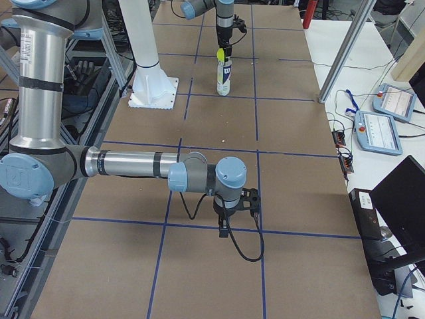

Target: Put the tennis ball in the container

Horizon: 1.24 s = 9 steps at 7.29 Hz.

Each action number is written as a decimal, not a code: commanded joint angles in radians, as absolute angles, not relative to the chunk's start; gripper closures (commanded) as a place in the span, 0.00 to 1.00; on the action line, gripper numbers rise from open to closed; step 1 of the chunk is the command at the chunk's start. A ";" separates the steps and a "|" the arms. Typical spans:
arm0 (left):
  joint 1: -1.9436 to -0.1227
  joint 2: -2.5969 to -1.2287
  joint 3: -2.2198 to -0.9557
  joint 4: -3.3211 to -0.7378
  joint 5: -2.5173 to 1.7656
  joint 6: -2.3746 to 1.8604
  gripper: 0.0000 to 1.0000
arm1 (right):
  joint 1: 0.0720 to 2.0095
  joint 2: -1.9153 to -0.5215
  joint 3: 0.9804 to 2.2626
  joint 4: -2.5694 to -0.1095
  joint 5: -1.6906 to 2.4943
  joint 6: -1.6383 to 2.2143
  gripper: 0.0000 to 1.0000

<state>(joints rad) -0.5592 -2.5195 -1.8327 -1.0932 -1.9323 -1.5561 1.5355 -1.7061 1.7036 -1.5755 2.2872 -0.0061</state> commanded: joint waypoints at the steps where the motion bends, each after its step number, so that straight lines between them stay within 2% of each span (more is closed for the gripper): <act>1: -0.560 -2.517 -1.835 -1.092 -1.933 -1.554 0.00 | 1.536 -1.706 1.703 -1.575 2.287 -0.006 0.00; 6: -0.578 -2.499 -1.867 -1.095 -1.933 -1.501 0.00 | 1.536 -1.706 1.703 -1.575 2.287 -0.006 0.00; 8: -0.682 -2.305 -2.046 -1.144 -1.943 -1.314 0.00 | 1.536 -1.706 1.703 -1.575 2.287 -0.006 0.00; 9: -0.748 -2.257 -2.052 -1.147 -1.945 -1.196 0.00 | 1.536 -1.707 1.703 -1.575 2.287 -0.006 0.00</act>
